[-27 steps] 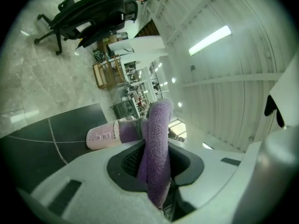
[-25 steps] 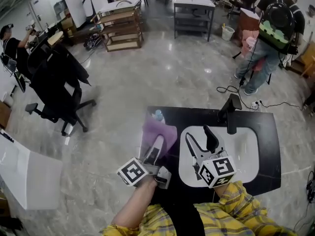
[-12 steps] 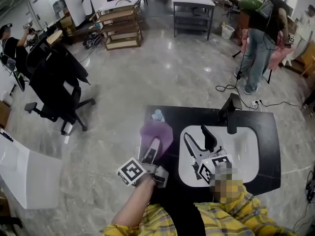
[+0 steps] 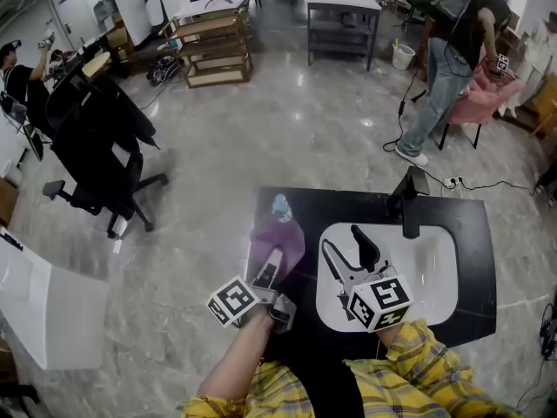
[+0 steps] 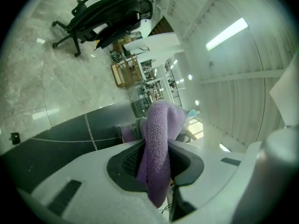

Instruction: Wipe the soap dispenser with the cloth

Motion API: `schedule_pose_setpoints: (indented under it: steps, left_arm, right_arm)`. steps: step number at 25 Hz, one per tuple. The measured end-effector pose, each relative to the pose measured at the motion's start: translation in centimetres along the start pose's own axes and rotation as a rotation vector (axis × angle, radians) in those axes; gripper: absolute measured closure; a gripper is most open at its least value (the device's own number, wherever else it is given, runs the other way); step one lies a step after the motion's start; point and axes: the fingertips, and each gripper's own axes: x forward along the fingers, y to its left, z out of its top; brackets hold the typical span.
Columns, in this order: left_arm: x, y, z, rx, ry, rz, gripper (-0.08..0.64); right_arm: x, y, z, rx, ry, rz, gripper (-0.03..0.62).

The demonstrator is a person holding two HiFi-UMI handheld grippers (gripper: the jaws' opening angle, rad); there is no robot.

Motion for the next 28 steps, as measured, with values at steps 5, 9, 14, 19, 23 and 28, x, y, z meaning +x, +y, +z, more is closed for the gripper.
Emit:
schedule_pose_setpoints:
  steps: [5, 9, 14, 19, 23, 28]
  left_arm:
    - [0.1, 0.4, 0.4, 0.192, 0.079, 0.078, 0.485]
    - [0.2, 0.7, 0.9, 0.36, 0.143, 0.137, 0.485]
    - [0.5, 1.0, 1.0, 0.559, 0.217, 0.201, 0.485]
    - [0.7, 1.8, 1.2, 0.657, 0.267, 0.253, 0.483]
    - [0.5, 2.7, 1.6, 0.679, 0.297, 0.29, 0.483]
    - [-0.1, 3.1, 1.5, 0.692, 0.336, 0.294, 0.483]
  right_arm:
    - [0.3, 0.2, -0.3, 0.004, 0.01, 0.012, 0.331]
    - [0.5, 0.5, -0.6, 0.003, 0.018, 0.022, 0.331]
    - [0.6, 0.6, -1.0, 0.003, 0.027, 0.03, 0.331]
    - [1.1, 0.7, -1.3, -0.014, 0.039, 0.049, 0.331]
    - [1.9, 1.2, -1.5, -0.028, 0.061, 0.088, 0.331]
    - [3.8, 2.7, -0.9, -0.113, 0.073, 0.221, 0.331]
